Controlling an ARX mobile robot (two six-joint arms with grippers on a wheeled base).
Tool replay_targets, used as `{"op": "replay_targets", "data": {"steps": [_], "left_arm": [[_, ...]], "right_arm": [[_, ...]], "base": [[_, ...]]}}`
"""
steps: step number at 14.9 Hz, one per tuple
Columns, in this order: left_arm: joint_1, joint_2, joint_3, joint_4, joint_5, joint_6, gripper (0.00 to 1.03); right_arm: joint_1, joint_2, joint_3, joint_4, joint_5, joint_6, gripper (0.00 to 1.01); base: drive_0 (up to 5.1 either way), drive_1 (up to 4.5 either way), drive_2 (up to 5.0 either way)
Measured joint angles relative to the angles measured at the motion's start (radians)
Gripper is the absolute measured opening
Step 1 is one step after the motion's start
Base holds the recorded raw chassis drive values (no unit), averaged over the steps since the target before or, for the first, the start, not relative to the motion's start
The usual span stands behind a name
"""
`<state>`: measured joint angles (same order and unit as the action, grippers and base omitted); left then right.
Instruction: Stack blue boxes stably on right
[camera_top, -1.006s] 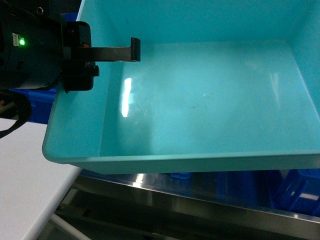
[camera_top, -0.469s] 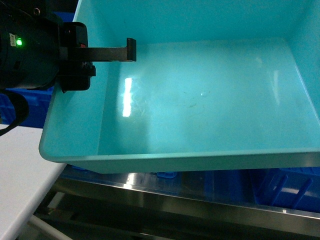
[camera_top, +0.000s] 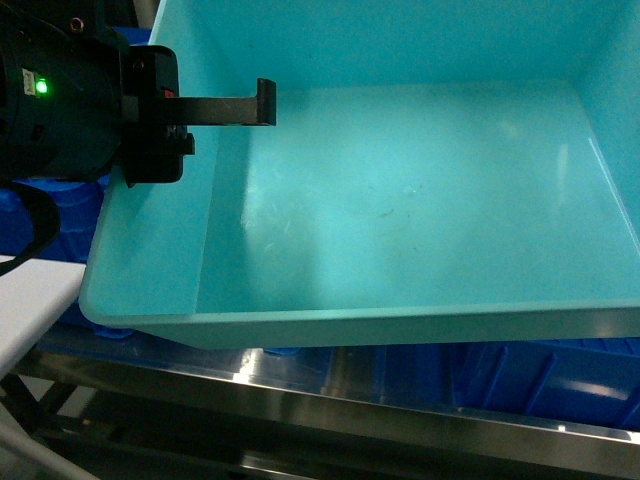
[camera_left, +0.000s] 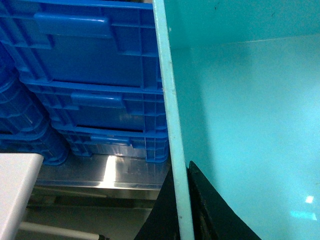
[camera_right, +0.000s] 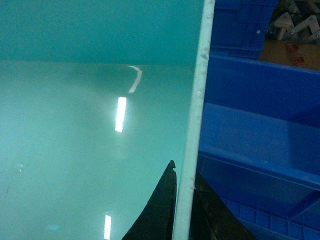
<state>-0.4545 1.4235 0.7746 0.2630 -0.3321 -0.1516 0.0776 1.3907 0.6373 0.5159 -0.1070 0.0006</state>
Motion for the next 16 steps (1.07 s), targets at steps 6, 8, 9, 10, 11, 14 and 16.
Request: {"op": "replay_targets", "data": {"steps": [6,8,9,10,11,14,16], "left_arm": [[-0.001,0.000,0.000,0.000,0.000,0.001,0.02],[0.000,0.000,0.000,0.000,0.000,0.001,0.02],[0.000,0.000,0.000,0.002,0.000,0.001,0.02],[0.000,0.000,0.000,0.002,0.000,0.001,0.02],[0.000,0.000,0.000,0.001,0.000,0.001,0.02],[0.000,0.000,0.000,0.002,0.000,0.001,0.02],[-0.002,0.000,0.000,0.002,0.000,0.001,0.02]], "right_arm": [[0.000,0.000,0.000,0.000,0.000,0.000,0.07],[0.000,0.000,0.000,-0.003,0.001,0.000,0.07],[0.000,0.000,0.000,0.000,0.001,0.000,0.07],[0.000,0.000,0.000,0.000,0.001,0.000,0.07],[0.000,0.000,0.000,0.000,0.001,0.000,0.07],[0.000,0.000,0.000,0.000,0.000,0.000,0.07],[0.000,0.000,0.000,-0.003,0.001,0.000,0.07]], "base": [[4.6,-2.30,-2.3],[4.5,-2.38,-2.4],[4.5,-2.32,-2.3],[4.6,-2.26,-2.3],[4.6,-2.25,-2.3],[4.5,-2.30,-2.3],[4.4,-2.37,-2.4]]}}
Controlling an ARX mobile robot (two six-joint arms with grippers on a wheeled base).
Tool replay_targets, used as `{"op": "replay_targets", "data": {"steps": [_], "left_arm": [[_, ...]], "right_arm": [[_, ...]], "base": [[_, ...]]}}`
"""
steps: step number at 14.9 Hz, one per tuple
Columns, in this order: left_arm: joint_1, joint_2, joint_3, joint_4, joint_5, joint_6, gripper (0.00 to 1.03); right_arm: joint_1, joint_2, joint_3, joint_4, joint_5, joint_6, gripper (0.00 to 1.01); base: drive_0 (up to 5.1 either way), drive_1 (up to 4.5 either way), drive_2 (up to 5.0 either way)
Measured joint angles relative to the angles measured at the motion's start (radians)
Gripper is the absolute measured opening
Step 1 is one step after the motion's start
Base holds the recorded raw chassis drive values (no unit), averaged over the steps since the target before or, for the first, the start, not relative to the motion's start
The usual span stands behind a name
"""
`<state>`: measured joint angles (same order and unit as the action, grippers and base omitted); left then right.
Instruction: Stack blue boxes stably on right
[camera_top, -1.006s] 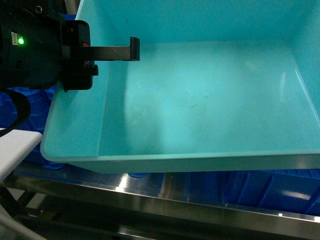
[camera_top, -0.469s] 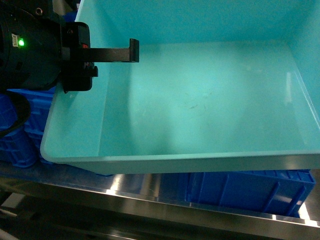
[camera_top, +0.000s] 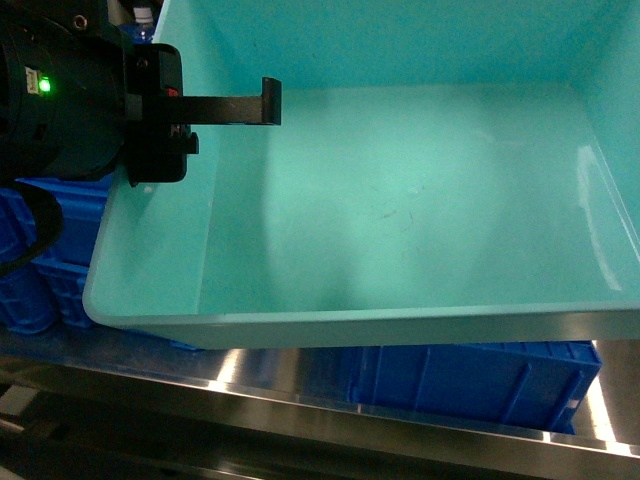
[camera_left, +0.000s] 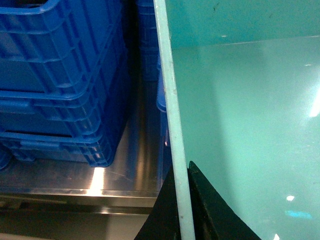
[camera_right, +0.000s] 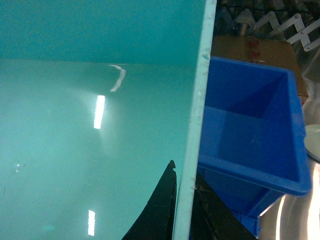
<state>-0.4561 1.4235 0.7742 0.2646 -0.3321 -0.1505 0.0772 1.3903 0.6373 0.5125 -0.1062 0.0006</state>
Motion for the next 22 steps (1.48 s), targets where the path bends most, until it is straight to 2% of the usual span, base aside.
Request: {"op": "replay_targets", "data": {"steps": [2,5,6,19,22], "left_arm": [[0.000,0.000,0.000,-0.001,0.000,0.000,0.02],[0.002,0.000,0.000,0.001,0.000,0.000,0.02],[-0.009,0.000,0.000,0.002,0.003,0.000,0.02],[-0.002,-0.003,-0.002,0.003,0.000,0.000,0.02],[0.003,-0.003,-0.002,-0.005,0.006,0.000,0.02]], "right_arm": [[0.000,0.000,0.000,0.003,0.000,0.000,0.07],[0.000,0.000,0.000,0.005,0.000,0.000,0.07],[-0.013,0.000,-0.003,-0.001,0.000,0.000,0.07],[-0.005,-0.005,-0.004,0.005,-0.002,0.002,0.07],[-0.004,0.002,-0.004,0.003,-0.005,0.003,0.07]], "base": [[4.2,-2.32,-2.3],[0.0,0.00,0.0],[0.0,0.00,0.0],[-0.1,3.87,-4.1],[-1.9,-1.90,-1.9]]}}
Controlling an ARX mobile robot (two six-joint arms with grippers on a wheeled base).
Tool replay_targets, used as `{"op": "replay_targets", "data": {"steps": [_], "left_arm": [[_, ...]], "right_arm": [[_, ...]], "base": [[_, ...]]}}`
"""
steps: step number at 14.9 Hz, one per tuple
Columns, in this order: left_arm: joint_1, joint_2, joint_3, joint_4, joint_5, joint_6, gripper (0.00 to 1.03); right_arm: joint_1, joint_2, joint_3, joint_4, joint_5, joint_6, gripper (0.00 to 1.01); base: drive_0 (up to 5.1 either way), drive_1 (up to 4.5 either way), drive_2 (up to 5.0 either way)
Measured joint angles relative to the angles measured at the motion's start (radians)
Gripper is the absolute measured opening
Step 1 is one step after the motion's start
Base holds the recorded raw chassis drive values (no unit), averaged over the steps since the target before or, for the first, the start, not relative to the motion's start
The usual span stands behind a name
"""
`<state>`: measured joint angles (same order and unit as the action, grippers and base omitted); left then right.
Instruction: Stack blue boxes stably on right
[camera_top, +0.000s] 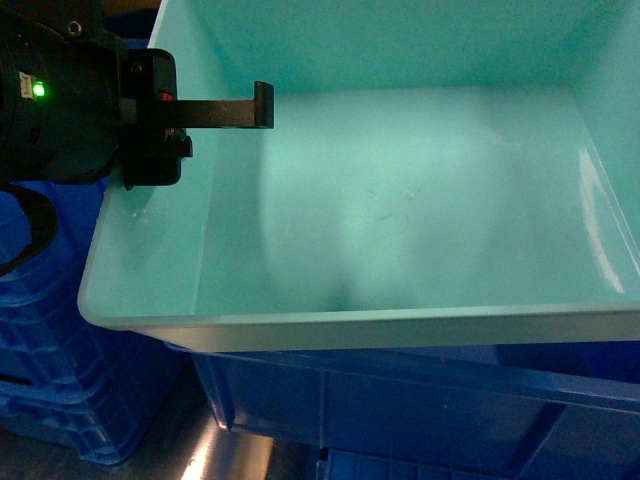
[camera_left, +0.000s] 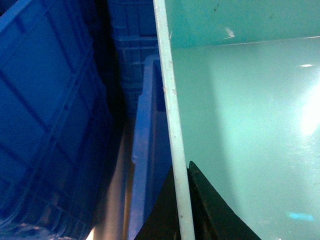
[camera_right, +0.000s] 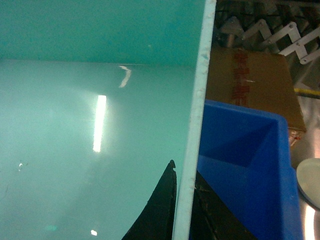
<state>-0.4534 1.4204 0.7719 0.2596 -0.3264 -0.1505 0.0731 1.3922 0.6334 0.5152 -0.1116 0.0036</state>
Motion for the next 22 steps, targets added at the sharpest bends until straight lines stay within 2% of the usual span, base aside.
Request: {"op": "replay_targets", "data": {"steps": [2,14,16,19,22], "left_arm": [[-0.002,-0.002,0.000,0.006,-0.003,0.000,0.02],[-0.004,-0.003,0.000,0.005,-0.003,0.000,0.02],[-0.003,0.000,0.000,0.011,-0.003,0.000,0.02],[-0.007,0.000,0.000,0.005,-0.004,0.000,0.02],[0.002,0.000,0.000,0.003,-0.004,0.000,0.02]], "right_arm": [[0.000,-0.003,0.000,0.002,0.001,0.000,0.07],[-0.001,-0.006,-0.001,0.000,0.003,0.000,0.07],[-0.001,-0.002,-0.001,0.005,0.003,0.000,0.07],[-0.001,-0.002,-0.001,0.002,0.005,0.000,0.07],[0.005,-0.002,-0.001,0.006,0.002,0.000,0.07]], "base": [[-1.9,-1.85,-1.9],[2.7,2.08,-5.0],[0.0,0.00,0.0],[-4.8,2.66,2.7],[0.1,0.11,0.1]]}}
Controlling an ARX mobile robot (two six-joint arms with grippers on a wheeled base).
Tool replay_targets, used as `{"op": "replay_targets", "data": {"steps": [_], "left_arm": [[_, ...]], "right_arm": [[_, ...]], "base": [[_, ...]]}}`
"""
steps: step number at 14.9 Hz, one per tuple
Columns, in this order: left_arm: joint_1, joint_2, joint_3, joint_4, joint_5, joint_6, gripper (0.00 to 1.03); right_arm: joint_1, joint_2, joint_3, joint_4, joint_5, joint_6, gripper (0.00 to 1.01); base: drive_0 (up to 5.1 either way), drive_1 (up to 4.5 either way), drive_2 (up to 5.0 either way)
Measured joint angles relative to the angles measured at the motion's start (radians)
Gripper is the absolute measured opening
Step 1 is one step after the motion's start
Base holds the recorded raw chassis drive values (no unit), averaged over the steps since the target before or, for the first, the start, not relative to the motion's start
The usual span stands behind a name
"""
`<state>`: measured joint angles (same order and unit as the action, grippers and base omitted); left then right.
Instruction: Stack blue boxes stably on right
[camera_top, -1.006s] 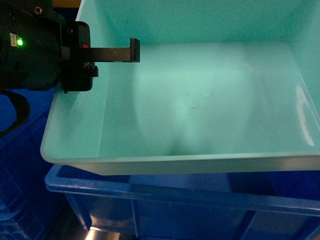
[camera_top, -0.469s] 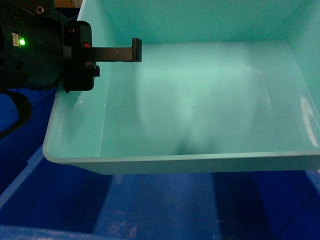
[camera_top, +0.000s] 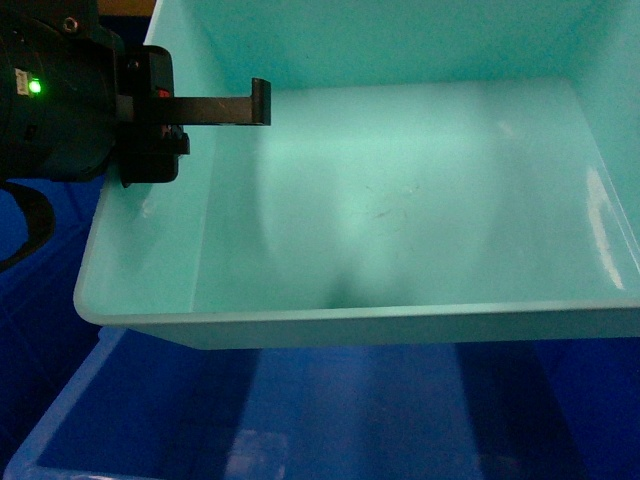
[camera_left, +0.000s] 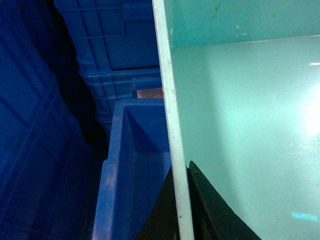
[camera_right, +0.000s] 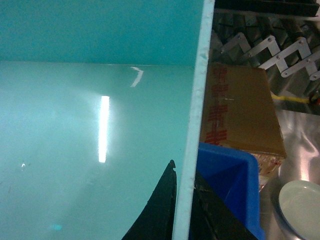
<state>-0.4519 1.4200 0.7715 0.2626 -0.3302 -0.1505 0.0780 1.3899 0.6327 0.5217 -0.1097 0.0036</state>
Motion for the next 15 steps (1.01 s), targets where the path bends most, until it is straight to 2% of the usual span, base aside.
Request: {"op": "replay_targets", "data": {"steps": [6,9,12,15], "left_arm": [[-0.004,0.000,0.000,-0.001,0.002,0.000,0.02],[0.011,0.026,0.016,-0.045,0.033,0.001,0.02],[0.038,0.109,0.052,-0.093,0.082,0.005,0.02],[0.086,0.299,0.153,-0.135,0.141,0.034,0.02]], "right_arm": [[-0.001,0.000,0.000,-0.006,0.003,0.000,0.07],[-0.001,0.043,0.004,-0.026,-0.005,-0.007,0.07],[-0.003,0.132,0.021,-0.050,-0.011,0.001,0.07],[-0.006,0.327,0.116,-0.079,-0.025,0.020,0.07]], "base": [[0.0,0.00,0.0],[0.0,0.00,0.0],[0.0,0.00,0.0],[0.0,0.00,0.0]]}}
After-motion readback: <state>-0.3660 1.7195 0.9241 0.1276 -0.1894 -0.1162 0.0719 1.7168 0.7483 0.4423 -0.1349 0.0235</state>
